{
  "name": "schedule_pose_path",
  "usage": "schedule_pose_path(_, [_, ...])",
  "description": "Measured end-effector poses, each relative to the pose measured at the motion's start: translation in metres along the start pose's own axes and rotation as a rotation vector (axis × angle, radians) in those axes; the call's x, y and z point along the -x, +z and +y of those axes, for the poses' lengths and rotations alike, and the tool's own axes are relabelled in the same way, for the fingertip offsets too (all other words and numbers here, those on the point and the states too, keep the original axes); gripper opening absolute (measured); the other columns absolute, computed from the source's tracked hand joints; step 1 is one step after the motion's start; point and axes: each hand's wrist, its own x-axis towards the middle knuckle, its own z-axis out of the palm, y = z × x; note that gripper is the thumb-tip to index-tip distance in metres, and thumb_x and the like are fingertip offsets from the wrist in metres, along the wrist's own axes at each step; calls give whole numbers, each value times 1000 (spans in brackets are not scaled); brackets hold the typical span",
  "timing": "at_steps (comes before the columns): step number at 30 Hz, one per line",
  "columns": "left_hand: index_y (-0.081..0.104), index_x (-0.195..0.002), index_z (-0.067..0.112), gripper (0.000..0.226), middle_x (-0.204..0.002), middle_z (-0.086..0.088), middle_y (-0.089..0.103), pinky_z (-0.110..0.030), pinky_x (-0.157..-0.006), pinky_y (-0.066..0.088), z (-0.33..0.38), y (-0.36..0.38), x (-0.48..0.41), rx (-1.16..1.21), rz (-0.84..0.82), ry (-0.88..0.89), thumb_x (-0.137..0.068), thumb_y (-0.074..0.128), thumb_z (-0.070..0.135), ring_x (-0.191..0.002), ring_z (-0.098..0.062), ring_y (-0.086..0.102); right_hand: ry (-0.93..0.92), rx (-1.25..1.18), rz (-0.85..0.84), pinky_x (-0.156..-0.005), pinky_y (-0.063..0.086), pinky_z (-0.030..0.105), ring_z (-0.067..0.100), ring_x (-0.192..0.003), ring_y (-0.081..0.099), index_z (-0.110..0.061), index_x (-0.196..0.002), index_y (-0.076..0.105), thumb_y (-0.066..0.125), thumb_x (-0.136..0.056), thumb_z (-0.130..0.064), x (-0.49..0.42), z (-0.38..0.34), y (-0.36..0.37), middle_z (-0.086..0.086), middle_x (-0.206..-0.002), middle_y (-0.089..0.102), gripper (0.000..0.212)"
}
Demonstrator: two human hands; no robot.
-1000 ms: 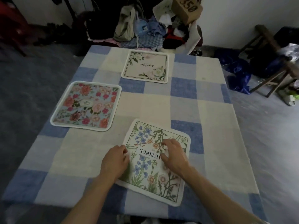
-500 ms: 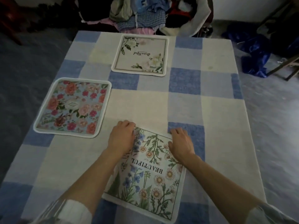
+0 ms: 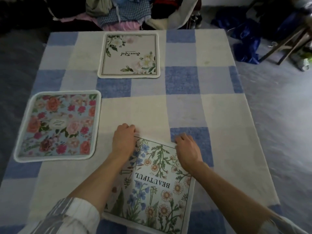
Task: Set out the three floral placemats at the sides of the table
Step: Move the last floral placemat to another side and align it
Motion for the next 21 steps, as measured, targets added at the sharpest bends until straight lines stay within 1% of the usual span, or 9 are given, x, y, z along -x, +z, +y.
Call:
schedule_pose_path(3, [66, -104, 10, 34, -101, -9, 61, -35, -78, 43, 14, 0, -13, -31, 15, 149, -82, 48, -9, -94, -25, 50, 78, -8, -21, -75, 40, 32, 27, -104, 52, -11, -103, 58, 55, -90, -2, 12, 7, 1, 7, -109, 58, 16])
schedule_pose_path(6, [66, -104, 14, 35, -103, -6, 62, -37, -80, 43, 43, 1, -27, -102, 10, 310, -82, 48, -7, -96, -26, 50, 182, -54, -20, -69, 39, 32, 27, -102, 54, -11, -101, 56, 53, -92, -6, 34, 13, 4, 8, -108, 58, 10])
schedule_pose_path(9, [66, -103, 17, 29, -104, -3, 61, -39, -81, 43, 77, 10, -34, -139, 3, 443, -86, 50, -1, -99, -26, 50, 310, -117, -50, -76, 47, 35, 29, -105, 57, -10, -109, 55, 53, -94, -10, 59, 13, 10, 10, -116, 58, 15])
schedule_pose_path(12, [67, -98, 15, 23, -101, -5, 63, -40, -79, 42, 102, 22, -34, -142, -15, 526, -86, 52, 1, -99, -29, 51, 368, -160, -85, -80, 48, 36, 28, -106, 58, -11, -113, 54, 51, -96, -14, 78, 11, 15, 10, -120, 57, 18])
schedule_pose_path(14, [67, -98, 15, 23, -101, -7, 64, -41, -78, 41, 107, 27, -33, -123, -10, 531, -86, 54, 0, -97, -30, 52, 376, -188, -85, -78, 49, 35, 26, -103, 59, -12, -114, 55, 51, -96, -17, 84, 12, 15, 9, -120, 58, 19])
schedule_pose_path(17, [67, -106, 13, 26, -108, -9, 63, -42, -78, 43, 96, 25, -30, -88, 43, 511, -85, 58, 1, -98, -32, 53, 360, -206, -22, -76, 50, 37, 28, -96, 61, -12, -108, 55, 52, -96, -23, 80, 13, 6, 10, -114, 59, 17])
schedule_pose_path(19, [66, -112, 11, 30, -112, -12, 63, -44, -77, 44, 80, 18, -27, -49, 81, 454, -84, 60, 2, -98, -35, 54, 279, -188, 42, -75, 50, 38, 29, -96, 59, -13, -106, 54, 53, -95, -24, 70, 9, -1, 9, -112, 58, 16])
schedule_pose_path(21, [65, -113, 11, 29, -111, -12, 63, -43, -77, 45, 57, 9, -20, -32, 87, 358, -85, 61, 7, -98, -34, 54, 176, -181, 95, -78, 49, 38, 28, -100, 56, -13, -110, 54, 56, -94, -24, 54, -1, -7, 8, -113, 56, 19])
